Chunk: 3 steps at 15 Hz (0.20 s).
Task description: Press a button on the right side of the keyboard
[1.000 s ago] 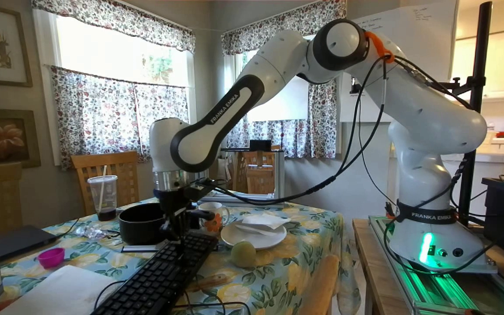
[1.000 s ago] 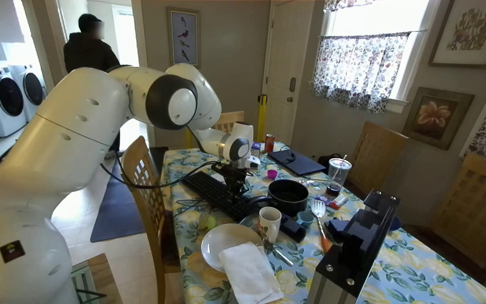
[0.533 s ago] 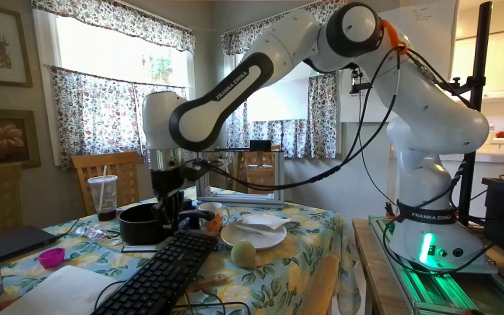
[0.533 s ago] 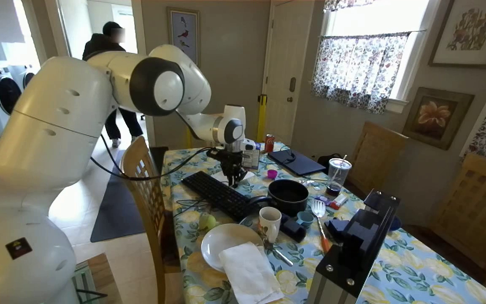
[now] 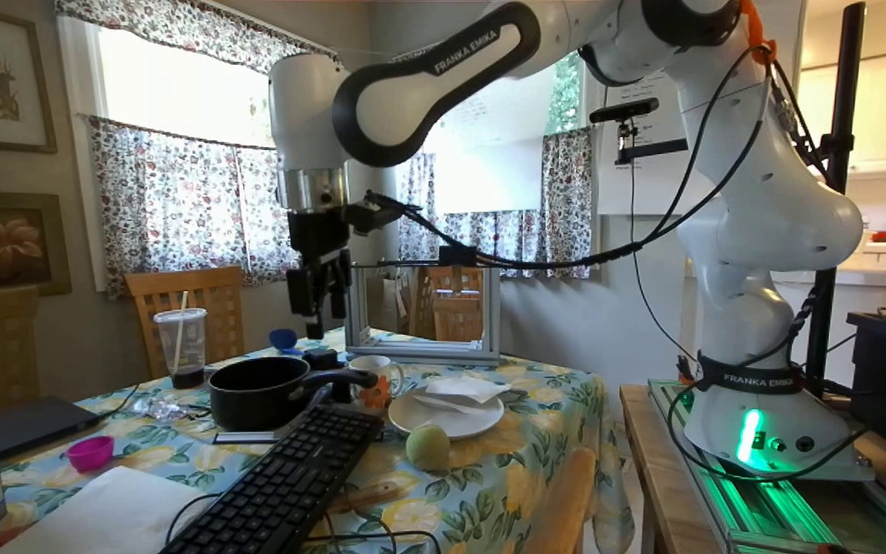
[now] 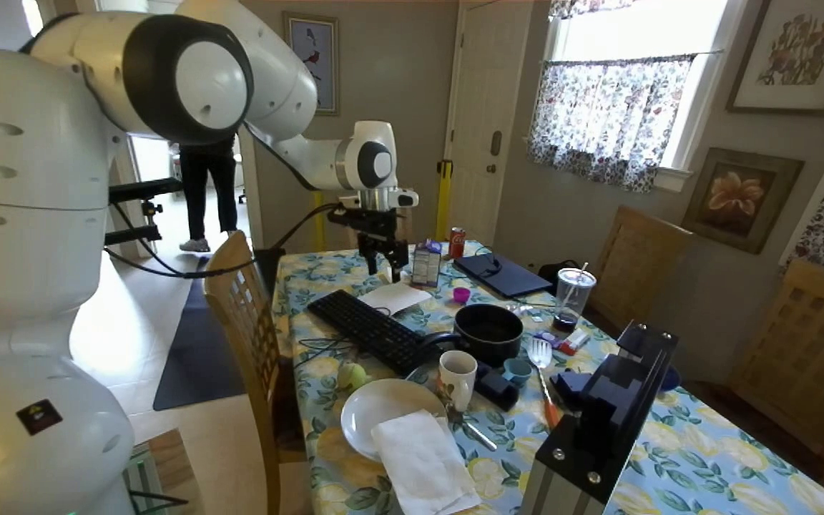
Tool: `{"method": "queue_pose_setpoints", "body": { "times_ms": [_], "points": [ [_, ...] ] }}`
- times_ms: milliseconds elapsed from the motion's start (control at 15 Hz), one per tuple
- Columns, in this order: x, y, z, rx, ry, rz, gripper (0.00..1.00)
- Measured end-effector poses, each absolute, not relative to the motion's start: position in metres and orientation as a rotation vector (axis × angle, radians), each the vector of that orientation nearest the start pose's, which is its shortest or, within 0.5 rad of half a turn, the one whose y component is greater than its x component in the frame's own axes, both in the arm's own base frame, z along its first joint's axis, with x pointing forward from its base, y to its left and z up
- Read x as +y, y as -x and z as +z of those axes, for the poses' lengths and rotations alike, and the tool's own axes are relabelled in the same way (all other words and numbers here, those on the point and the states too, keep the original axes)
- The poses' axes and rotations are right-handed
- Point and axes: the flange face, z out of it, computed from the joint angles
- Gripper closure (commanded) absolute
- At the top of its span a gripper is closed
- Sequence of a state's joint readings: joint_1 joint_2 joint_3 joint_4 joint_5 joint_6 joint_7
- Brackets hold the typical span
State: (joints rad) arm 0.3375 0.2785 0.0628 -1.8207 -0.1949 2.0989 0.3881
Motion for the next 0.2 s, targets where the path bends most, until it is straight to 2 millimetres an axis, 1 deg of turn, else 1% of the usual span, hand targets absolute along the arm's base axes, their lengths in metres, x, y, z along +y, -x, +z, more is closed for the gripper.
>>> {"method": "queue_pose_setpoints", "body": {
  "times_ms": [67, 133, 200],
  "points": [
    [0.231, -0.577, 0.4, -0.159, 3.271, -0.114, 0.03],
    [0.228, -0.572, 0.414, -0.153, 3.263, -0.141, 0.0],
    [0.225, -0.567, 0.425, -0.149, 3.257, -0.162, 0.0]
  ]
}}
